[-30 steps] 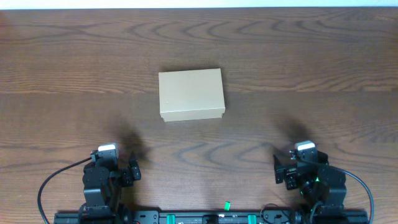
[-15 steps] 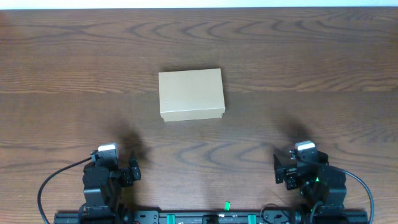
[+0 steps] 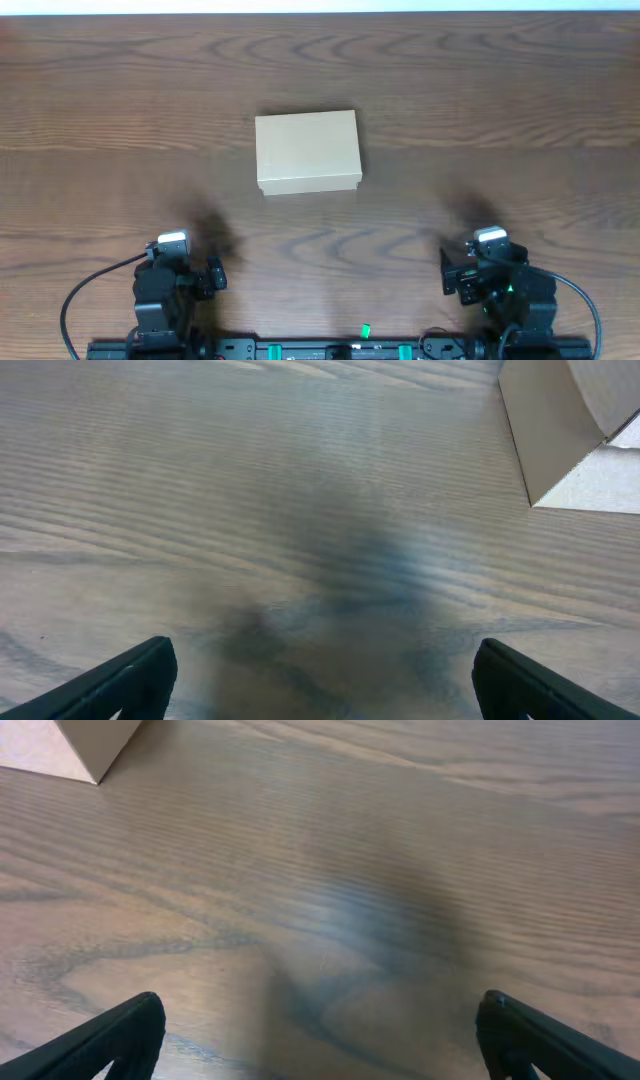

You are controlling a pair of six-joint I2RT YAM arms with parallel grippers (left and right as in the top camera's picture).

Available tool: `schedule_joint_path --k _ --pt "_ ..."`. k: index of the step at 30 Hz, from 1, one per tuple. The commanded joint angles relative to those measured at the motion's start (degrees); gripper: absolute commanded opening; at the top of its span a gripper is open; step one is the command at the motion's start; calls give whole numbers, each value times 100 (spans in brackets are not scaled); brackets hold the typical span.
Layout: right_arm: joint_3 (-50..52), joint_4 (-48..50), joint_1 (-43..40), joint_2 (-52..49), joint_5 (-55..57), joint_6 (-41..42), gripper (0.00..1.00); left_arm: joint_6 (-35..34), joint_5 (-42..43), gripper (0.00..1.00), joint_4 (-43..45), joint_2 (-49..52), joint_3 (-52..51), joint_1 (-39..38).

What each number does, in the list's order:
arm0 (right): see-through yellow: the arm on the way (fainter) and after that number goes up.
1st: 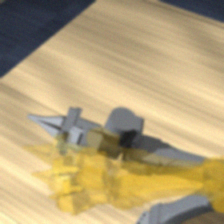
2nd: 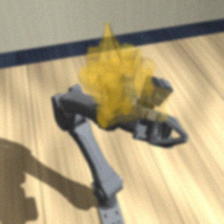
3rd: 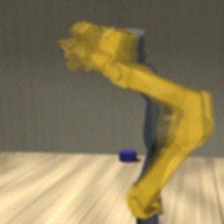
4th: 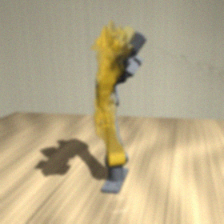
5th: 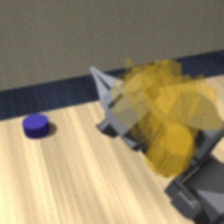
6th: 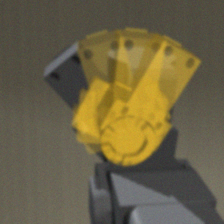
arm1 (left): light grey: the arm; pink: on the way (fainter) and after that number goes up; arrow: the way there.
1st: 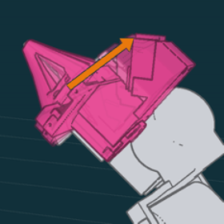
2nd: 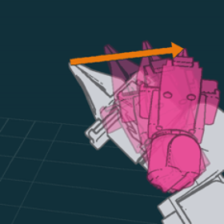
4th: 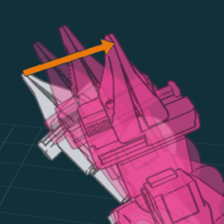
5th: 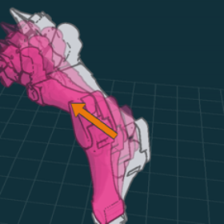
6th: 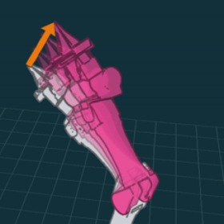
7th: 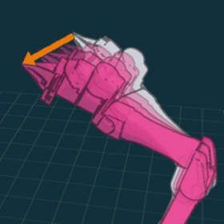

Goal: Pack container

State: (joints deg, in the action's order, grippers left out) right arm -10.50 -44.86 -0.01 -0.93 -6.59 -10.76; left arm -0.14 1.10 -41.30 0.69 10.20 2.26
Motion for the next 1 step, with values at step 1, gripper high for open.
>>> schedule_joint_path --k 1 --pt "70 9 -55 61 17 85 99 37 -20 95 -24 -44 -101 31"
